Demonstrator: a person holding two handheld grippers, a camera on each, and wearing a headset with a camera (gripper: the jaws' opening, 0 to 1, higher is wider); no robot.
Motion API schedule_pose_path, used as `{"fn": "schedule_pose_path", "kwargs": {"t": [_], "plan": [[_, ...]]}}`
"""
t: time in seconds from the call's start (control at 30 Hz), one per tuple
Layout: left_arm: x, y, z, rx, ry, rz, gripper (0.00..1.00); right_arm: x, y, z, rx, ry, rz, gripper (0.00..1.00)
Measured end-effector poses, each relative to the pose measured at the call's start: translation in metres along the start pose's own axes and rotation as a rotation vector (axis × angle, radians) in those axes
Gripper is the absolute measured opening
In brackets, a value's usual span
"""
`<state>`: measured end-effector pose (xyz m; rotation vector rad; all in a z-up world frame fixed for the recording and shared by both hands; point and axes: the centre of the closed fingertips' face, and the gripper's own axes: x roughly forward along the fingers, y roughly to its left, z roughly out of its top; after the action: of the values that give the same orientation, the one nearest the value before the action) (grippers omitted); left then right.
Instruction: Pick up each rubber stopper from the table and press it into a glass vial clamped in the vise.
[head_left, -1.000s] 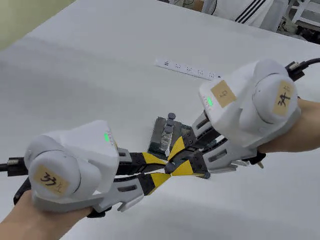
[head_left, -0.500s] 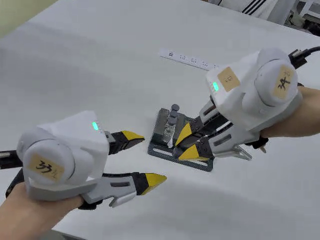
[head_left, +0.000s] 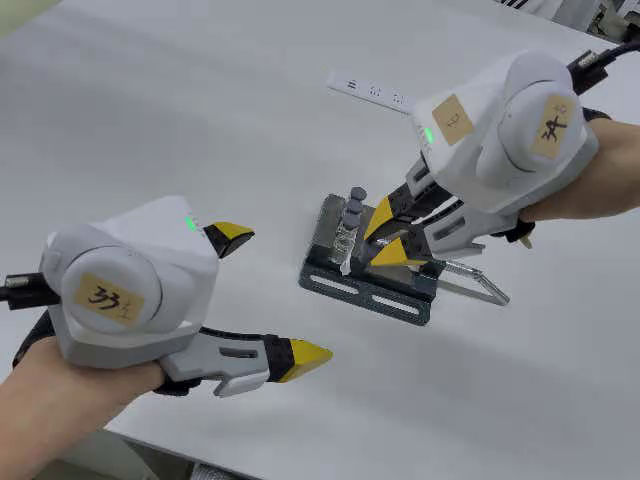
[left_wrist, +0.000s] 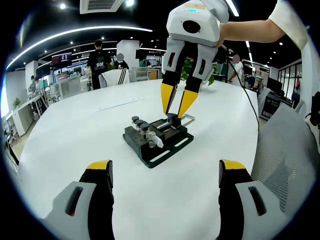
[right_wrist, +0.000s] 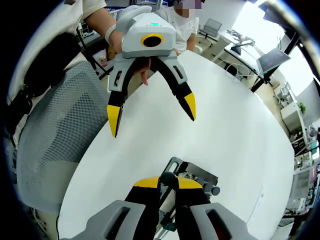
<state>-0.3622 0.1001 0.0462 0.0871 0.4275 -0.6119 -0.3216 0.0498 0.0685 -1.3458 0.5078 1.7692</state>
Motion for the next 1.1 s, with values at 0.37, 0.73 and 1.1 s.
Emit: {"fn": "schedule_pose_path", "kwargs": {"t": [0.37, 0.73, 1.1], "plan": [[0.001, 0.005, -0.018, -0.053, 0.064, 0.010, 0.99, 0.015, -0.025, -0.014, -0.128, 0.074, -0.010, 0.05], [0.000, 0.005, -0.025, -0.083, 0.081, 0.008, 0.99, 0.030, -0.030, -0.020, -0.140, 0.084, 0.016, 0.05], [0.003, 0.002, -0.029, -0.097, 0.088, -0.005, 0.98, 0.036, -0.031, -0.024, -0.167, 0.105, 0.025, 0.05]]}}
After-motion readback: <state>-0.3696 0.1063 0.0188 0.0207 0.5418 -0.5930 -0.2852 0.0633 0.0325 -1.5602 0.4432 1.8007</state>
